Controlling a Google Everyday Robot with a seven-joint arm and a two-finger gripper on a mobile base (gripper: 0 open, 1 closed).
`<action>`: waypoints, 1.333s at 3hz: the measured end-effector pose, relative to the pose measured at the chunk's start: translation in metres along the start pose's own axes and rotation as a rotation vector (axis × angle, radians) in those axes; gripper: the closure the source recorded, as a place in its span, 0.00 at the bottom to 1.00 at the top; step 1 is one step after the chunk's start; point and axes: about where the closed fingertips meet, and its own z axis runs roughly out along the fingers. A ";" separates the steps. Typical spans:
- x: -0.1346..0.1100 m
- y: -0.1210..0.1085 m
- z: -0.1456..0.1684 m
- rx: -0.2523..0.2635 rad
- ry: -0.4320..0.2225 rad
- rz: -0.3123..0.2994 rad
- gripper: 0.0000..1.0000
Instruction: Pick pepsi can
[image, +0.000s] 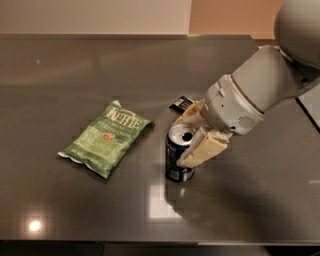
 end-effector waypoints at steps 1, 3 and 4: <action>-0.012 0.000 -0.017 0.005 -0.010 -0.002 0.87; -0.052 -0.014 -0.101 0.035 -0.058 -0.020 1.00; -0.053 -0.014 -0.101 0.037 -0.058 -0.021 1.00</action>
Offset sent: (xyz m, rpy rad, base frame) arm -0.0014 -0.0241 0.0987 0.0570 -0.0334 -0.0140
